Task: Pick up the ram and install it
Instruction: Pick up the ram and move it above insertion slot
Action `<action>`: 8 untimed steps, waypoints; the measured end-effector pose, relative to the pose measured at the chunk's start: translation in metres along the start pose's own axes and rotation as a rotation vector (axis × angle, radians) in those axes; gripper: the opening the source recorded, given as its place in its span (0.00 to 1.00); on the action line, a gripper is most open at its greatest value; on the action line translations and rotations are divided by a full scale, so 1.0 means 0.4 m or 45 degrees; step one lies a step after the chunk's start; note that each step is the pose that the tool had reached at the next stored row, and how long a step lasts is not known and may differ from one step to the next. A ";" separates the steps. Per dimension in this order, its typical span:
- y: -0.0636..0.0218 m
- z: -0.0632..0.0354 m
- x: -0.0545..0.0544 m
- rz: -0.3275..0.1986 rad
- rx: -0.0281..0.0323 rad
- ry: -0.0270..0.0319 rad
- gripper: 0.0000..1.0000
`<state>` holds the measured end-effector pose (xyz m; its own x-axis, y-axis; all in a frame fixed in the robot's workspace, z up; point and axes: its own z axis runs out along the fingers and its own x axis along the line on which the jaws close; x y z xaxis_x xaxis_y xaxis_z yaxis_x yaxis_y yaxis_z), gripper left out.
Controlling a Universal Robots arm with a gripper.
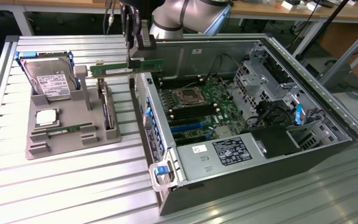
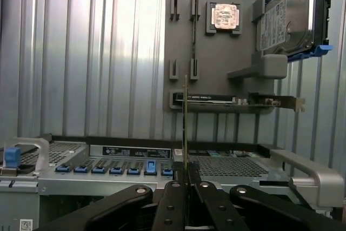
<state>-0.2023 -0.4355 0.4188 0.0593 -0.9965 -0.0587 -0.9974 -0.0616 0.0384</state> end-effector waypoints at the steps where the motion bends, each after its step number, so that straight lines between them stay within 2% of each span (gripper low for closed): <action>1: -0.003 0.000 0.000 0.000 0.0000 0.0000 0.12; 8: -0.035 -0.001 0.002 0.000 0.0001 0.0000 0.12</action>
<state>-0.1882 -0.4355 0.4188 0.0593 -0.9965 -0.0587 -0.9974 -0.0616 0.0383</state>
